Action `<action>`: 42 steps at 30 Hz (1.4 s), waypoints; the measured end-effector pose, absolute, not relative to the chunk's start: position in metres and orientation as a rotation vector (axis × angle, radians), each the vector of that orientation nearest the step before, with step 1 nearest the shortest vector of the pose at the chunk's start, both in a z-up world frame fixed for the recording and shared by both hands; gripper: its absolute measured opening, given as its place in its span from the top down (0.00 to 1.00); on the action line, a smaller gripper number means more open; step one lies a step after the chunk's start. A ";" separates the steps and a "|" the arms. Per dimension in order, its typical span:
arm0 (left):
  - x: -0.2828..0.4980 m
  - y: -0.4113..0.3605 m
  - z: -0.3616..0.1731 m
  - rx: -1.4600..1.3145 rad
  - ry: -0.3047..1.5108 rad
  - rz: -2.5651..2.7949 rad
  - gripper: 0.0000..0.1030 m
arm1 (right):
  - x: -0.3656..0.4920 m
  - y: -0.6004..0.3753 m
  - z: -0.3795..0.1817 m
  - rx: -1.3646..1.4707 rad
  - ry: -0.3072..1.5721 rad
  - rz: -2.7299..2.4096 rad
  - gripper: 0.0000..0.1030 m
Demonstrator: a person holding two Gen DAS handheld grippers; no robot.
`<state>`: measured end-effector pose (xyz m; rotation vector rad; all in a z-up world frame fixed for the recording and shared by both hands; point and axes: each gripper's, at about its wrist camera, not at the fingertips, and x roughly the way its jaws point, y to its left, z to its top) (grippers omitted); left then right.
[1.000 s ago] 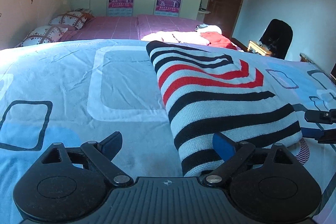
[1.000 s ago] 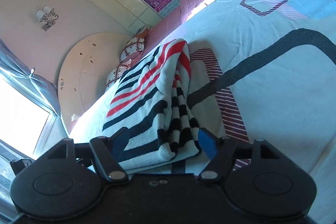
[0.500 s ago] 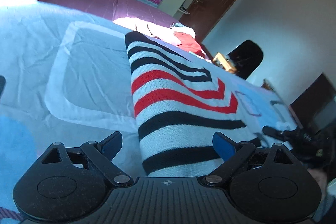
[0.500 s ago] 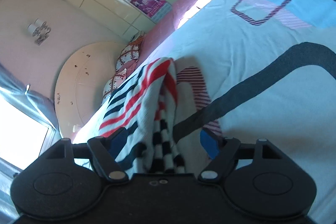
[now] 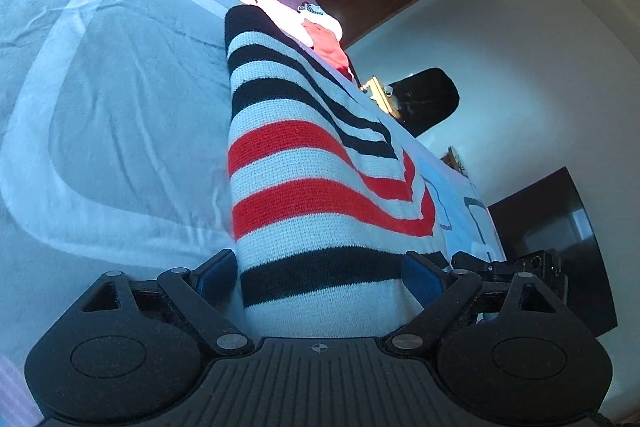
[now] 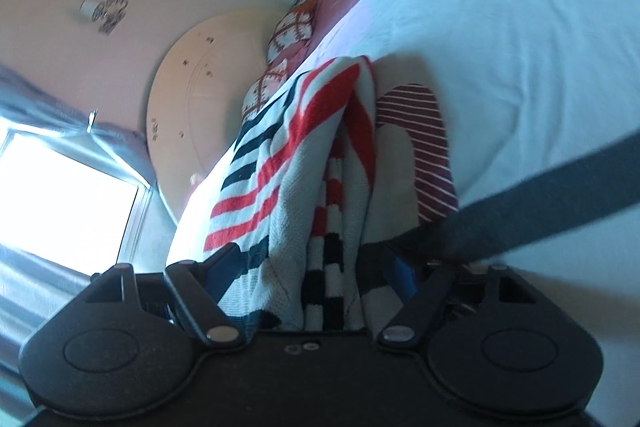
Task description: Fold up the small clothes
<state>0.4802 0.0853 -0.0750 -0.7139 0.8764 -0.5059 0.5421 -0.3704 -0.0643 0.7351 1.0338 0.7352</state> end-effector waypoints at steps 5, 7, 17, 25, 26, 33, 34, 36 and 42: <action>0.494 0.085 -0.075 -0.719 0.860 -0.534 0.15 | 0.560 -0.354 -0.058 0.634 1.023 0.848 0.32; 0.494 0.087 -0.076 -0.729 0.848 -0.535 0.16 | 0.567 -0.350 -0.057 0.605 1.014 0.868 0.43; 0.501 0.076 -0.076 -0.666 0.793 -0.425 0.45 | 0.560 -0.357 -0.055 0.606 0.990 0.823 0.61; 0.478 0.085 -0.049 -0.670 0.713 -0.468 0.55 | 0.533 -0.344 -0.015 0.596 0.909 0.805 0.67; 0.474 0.090 -0.044 -0.675 0.705 -0.471 0.55 | 0.529 -0.341 -0.007 0.594 0.898 0.809 0.67; 0.429 0.159 -0.014 -0.692 0.647 -0.442 0.55 | 0.511 -0.280 0.026 0.557 0.883 0.876 0.67; 0.421 0.172 -0.012 -0.697 0.646 -0.427 0.55 | 0.511 -0.268 0.026 0.561 0.890 0.890 0.67; 0.404 0.203 -0.010 -0.695 0.647 -0.391 0.55 | 0.508 -0.239 0.023 0.567 0.907 0.921 0.67; 0.360 0.289 -0.021 -0.693 0.674 -0.285 0.55 | 0.502 -0.151 0.000 0.559 0.980 1.027 0.67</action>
